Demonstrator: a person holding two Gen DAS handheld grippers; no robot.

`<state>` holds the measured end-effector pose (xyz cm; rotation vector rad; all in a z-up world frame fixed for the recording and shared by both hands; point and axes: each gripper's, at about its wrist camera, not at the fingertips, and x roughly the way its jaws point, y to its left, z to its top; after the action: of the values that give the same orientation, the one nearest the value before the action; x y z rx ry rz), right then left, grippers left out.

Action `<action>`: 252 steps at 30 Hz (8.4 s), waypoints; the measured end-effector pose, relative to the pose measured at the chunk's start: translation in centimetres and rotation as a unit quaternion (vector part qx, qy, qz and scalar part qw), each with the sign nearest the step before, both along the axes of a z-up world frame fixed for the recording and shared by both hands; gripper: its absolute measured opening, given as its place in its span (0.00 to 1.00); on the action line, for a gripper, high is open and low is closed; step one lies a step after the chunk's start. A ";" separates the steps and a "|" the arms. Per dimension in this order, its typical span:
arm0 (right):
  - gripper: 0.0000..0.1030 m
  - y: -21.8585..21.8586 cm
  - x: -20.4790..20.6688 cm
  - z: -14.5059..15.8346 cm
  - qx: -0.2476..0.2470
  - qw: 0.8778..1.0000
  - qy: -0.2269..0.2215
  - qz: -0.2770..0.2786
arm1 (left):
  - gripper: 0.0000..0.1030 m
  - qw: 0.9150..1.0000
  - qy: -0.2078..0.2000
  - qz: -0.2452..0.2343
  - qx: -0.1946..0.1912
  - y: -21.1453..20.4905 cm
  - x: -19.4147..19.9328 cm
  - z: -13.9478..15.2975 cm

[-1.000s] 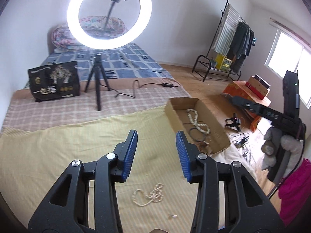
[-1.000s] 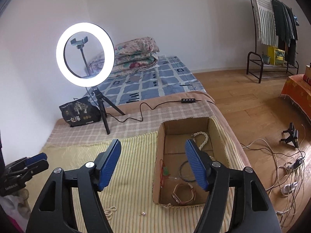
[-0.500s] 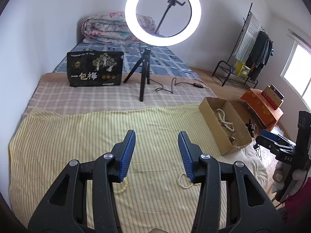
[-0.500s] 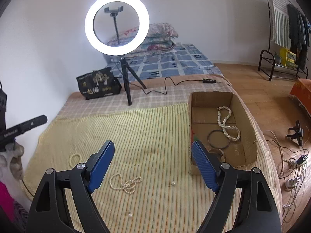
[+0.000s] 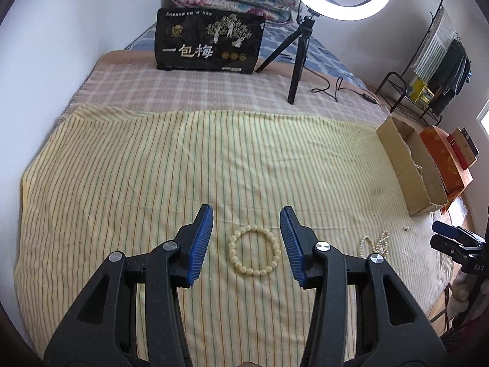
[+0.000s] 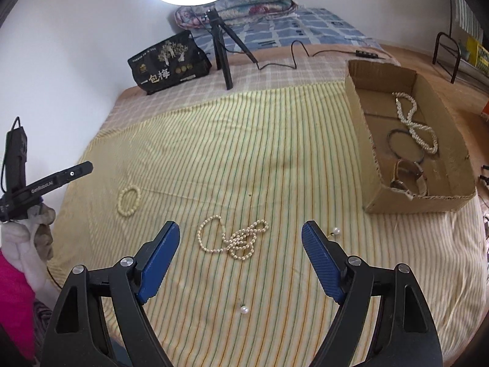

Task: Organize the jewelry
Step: 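Move the left tool to the bead bracelet while the right tool approaches the pearl strand, then close the left gripper on the bead bracelet while the right gripper closes on the pearl strand, then carry the bracelet and pearl strand over the cardboard box, then open both grippers to drop the bracelet and strand into the box, then move the right tool to the pearl earring on the sheet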

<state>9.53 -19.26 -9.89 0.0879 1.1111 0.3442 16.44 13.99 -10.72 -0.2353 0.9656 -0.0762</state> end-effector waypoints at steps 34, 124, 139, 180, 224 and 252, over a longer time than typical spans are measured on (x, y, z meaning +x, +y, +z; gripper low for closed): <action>0.81 5.2 2.1 -8.2 -0.079 0.991 0.093 0.048 | 0.31 0.995 0.099 -0.017 0.009 -0.6 2.9 -8.1; 0.06 -11.6 6.1 4.5 0.018 0.989 -0.109 -0.097 | 0.05 0.976 -0.057 -0.166 -0.131 -23.2 4.1 6.3; 0.06 -14.9 11.0 2.7 0.048 0.983 -0.097 -0.147 | 0.05 0.966 -0.036 -0.205 -0.152 -31.2 7.2 4.4; 0.25 -16.7 12.0 3.1 0.006 0.978 -0.091 -0.188 | 0.05 0.967 -0.037 -0.210 -0.139 -33.4 7.7 4.2; 0.77 -9.6 1.0 5.3 -0.074 0.982 -0.174 -0.003 | 0.63 0.971 -0.092 -0.222 0.011 -20.9 -2.4 4.8; 0.60 -4.9 -1.4 -4.9 -0.101 0.989 -0.055 0.096 | 0.50 0.942 0.025 -0.335 0.016 -25.4 -8.4 -4.7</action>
<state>8.14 -24.13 -14.84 -0.2167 1.0422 0.4011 8.01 -11.40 -15.45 0.1333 1.0630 -0.6812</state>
